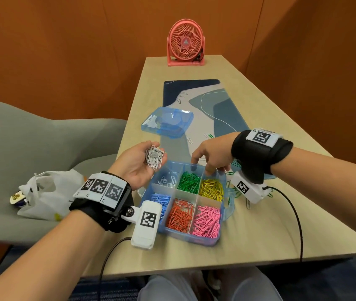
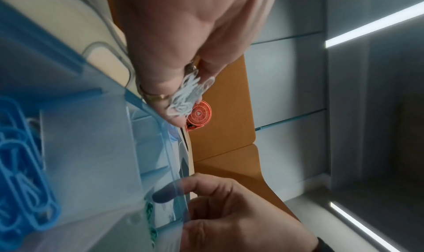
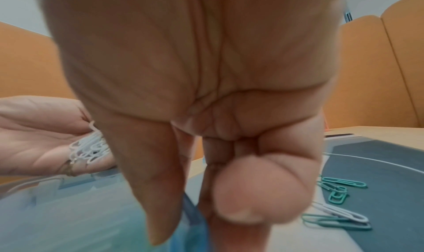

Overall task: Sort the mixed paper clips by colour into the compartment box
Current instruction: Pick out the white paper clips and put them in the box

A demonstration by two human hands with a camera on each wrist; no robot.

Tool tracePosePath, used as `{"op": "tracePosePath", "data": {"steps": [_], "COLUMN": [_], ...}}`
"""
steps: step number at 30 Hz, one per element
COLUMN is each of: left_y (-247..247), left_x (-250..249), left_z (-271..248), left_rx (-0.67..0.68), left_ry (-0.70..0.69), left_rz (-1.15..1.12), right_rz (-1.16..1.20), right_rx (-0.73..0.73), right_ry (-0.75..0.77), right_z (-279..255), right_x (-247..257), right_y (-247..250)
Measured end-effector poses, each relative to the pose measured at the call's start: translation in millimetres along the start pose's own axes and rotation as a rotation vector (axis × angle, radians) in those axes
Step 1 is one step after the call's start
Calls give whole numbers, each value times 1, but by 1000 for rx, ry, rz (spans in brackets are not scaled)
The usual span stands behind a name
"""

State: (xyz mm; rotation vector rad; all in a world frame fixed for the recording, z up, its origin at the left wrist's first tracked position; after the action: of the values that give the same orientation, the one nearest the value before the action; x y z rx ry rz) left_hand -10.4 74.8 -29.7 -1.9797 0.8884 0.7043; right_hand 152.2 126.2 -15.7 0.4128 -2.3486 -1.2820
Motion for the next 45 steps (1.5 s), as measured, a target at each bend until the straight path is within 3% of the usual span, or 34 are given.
{"op": "tracePosePath", "data": {"steps": [10,19,24,29,34,38,41,45], "left_y": [-10,-18,-21,-15,0,22,32,32], "left_x": [-2,1,-2,-21,-40,-30,-19,-14], "left_z": [-14,-24,-32,-35,-28,-20,-14,-9], "left_rx": [74,163,180,150,44,66,105,137], "left_ry": [-73,19,4,-171,-322,-171,-70,-40], "left_rz": [296,515,663,822,1225,1453,1445,1353], "right_rz": [44,44,45,102,-167,-256,-273,-321], "right_rx": [7,12,22,-17,-161,-109,-85,-66], "right_ry": [8,13,7,-18,34,115,181,199], "right_z": [2,1,2,6,32,54,64,72], "right_x": [-2,-3,-4,-3,16,30,37,40], "right_y": [-1,-1,0,23,44,29,16,9]}}
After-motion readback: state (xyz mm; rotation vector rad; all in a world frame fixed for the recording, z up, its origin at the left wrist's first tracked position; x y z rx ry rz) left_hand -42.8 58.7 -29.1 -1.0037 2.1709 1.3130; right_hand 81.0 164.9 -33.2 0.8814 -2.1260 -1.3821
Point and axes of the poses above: each hand's wrist, its own z-axis towards the middle knuckle, its own y-axis out of the back of the hand, x = y × z, the point moved 7 cm from there along z, towards the middle knuckle, and after that the axes turned 5 degrees about -x, right-handed, at the moved point
